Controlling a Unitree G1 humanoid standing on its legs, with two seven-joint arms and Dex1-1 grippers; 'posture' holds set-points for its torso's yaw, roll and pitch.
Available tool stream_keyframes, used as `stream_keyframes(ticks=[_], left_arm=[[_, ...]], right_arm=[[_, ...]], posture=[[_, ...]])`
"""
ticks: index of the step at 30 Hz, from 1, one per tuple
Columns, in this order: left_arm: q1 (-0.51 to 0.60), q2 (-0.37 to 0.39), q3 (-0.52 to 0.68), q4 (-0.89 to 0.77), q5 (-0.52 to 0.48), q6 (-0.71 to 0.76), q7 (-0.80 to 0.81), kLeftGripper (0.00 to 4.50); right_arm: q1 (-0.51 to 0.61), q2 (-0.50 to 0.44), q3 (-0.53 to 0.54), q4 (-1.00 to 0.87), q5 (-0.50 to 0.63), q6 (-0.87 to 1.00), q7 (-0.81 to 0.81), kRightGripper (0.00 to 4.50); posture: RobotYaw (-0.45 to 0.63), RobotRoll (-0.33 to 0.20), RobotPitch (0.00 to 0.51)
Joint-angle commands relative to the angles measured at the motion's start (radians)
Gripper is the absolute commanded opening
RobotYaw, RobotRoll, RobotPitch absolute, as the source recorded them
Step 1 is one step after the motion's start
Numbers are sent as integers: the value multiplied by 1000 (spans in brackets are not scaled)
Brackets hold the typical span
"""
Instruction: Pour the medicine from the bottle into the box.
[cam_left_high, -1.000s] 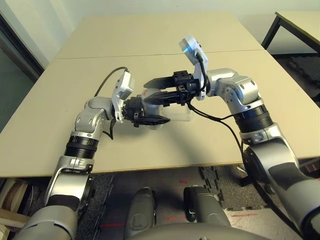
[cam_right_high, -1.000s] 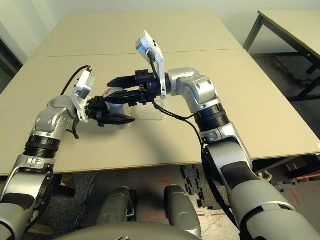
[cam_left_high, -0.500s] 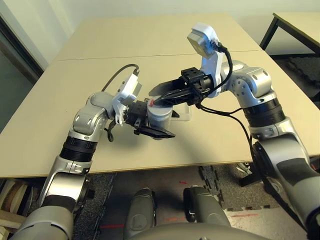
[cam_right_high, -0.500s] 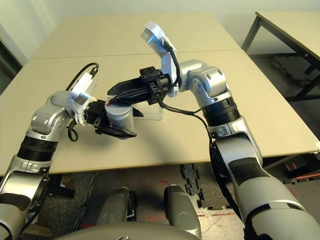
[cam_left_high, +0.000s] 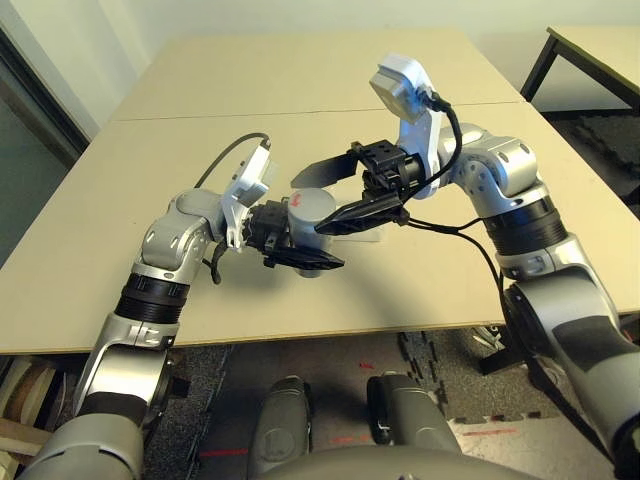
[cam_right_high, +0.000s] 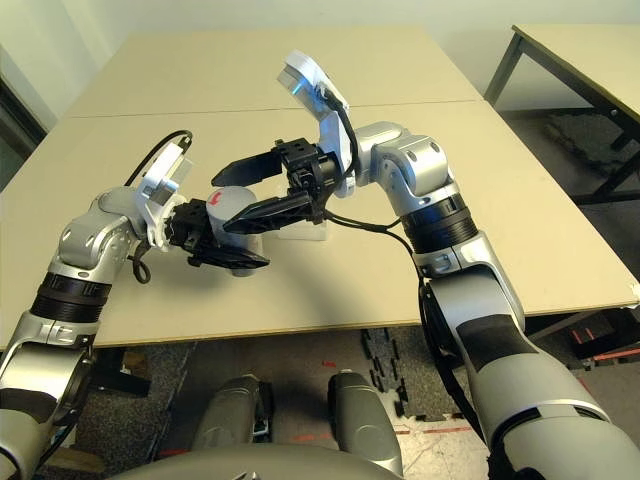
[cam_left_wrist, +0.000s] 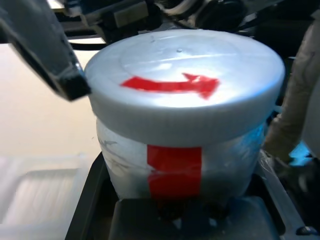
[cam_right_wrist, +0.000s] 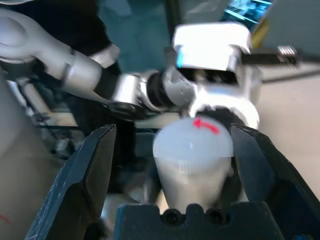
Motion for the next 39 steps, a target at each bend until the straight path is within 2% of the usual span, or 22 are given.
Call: stream_keyframes(ticks=[1, 9, 14, 26, 39], left_arm=[[13, 10, 26, 20, -11, -12, 19, 2604], [17, 12, 48, 58, 4, -46, 44, 2604], [1, 17, 64, 107, 17, -81, 70, 2604], [-62, 6, 72, 247, 69, -186, 119, 2604], [-94, -40, 70, 304, 82, -223, 153, 2604]], right_arm=[[-25, 3, -23, 74, -52, -77, -51, 4500], [-45, 30, -78, 156, -108, -168, -200, 4500], [-20, 37, -95, 90, -79, -128, -217, 4500], [55, 78, -73, -99, -47, -31, -272, 4500], [26, 185, -34, -45, -146, -132, -411, 4500]], posture=[[-51, 0, 48], [-52, 0, 41], [-55, 0, 38], [-62, 0, 34], [-73, 0, 37]])
